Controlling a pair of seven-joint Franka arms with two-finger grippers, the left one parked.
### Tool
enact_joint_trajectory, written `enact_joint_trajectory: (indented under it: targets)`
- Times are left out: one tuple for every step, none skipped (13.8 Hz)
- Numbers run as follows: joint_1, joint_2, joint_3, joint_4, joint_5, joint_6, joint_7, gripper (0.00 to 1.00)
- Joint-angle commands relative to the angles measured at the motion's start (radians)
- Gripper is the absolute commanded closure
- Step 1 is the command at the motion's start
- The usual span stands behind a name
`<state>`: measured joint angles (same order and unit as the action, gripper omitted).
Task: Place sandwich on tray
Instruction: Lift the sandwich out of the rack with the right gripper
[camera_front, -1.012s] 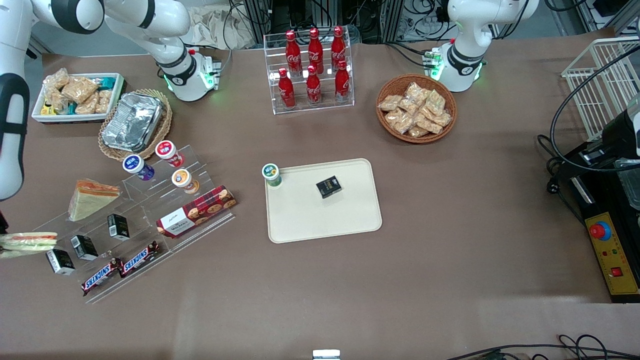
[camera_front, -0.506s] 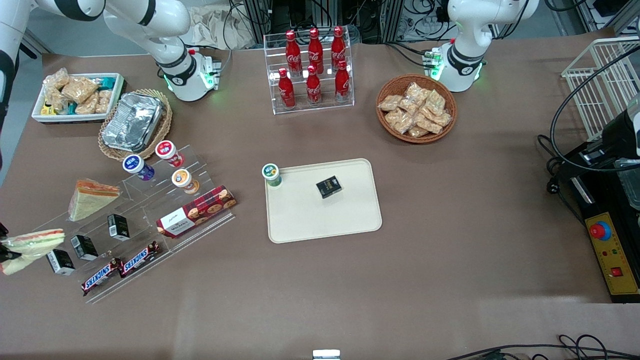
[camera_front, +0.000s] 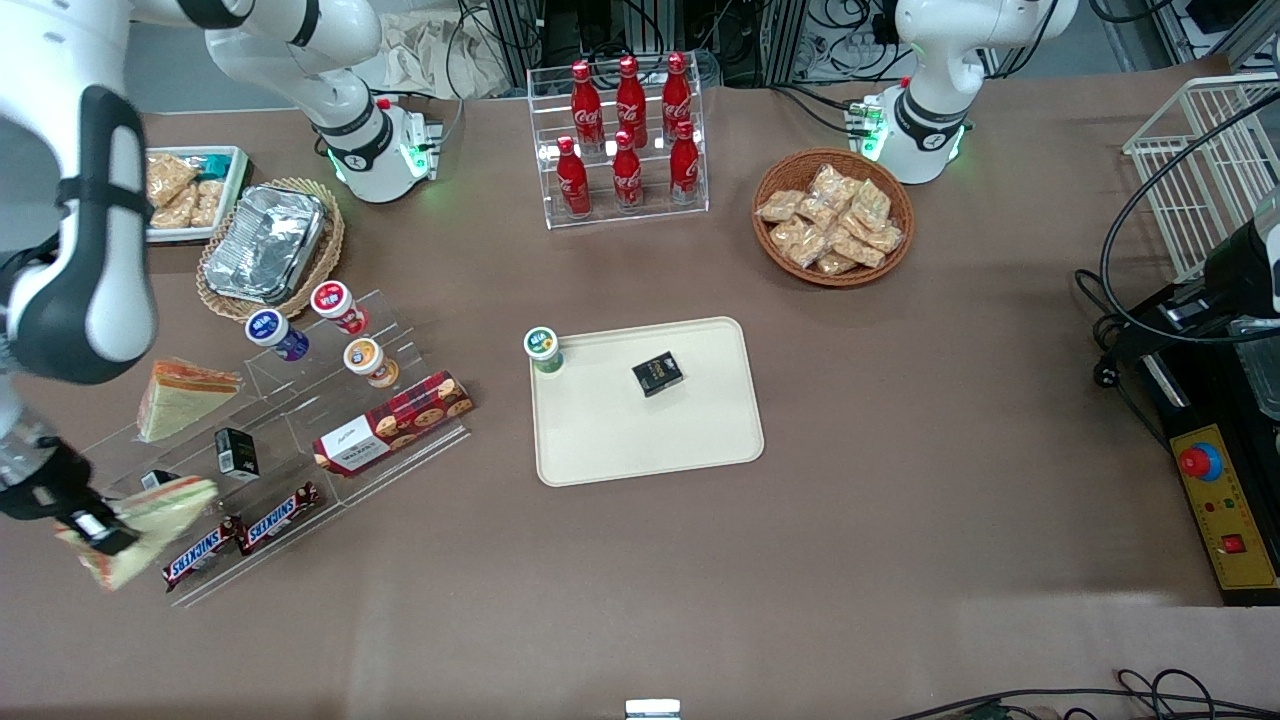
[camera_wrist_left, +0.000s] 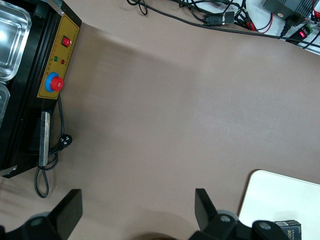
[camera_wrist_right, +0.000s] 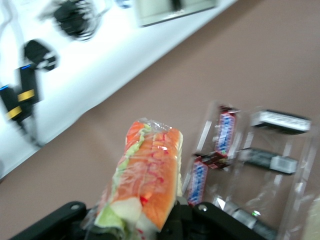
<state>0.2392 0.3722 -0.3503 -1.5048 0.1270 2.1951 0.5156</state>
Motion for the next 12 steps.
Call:
enact_joint_trajectory:
  targets:
    - [0.098,-0.032,-0.01,-0.005,-0.049,-0.005,0.001,1.0]
    - [0.119,-0.03,-0.009,-0.006,-0.058,-0.005,0.0,1.0]
    - [0.147,-0.029,-0.009,-0.008,-0.063,-0.006,-0.005,1.0]
    - [0.188,-0.029,-0.009,-0.009,-0.064,-0.009,-0.02,1.0]
    - [0.231,-0.029,-0.009,-0.009,-0.066,-0.021,-0.054,1.0]
    - [0.27,-0.029,-0.009,-0.009,-0.066,-0.04,-0.11,1.0]
    - [0.311,-0.027,-0.009,-0.011,-0.066,-0.051,-0.158,1.0]
    - [0.351,-0.025,-0.009,-0.011,-0.066,-0.064,-0.21,1.0]
    - [0.392,-0.024,-0.009,-0.009,-0.07,-0.075,-0.276,1.0]
    - [0.429,-0.019,-0.009,-0.009,-0.079,-0.077,-0.308,1.0]
    - [0.448,-0.019,-0.009,-0.009,-0.082,-0.077,-0.324,1.0]
    - [0.465,-0.018,-0.009,-0.009,-0.092,-0.075,-0.377,1.0]
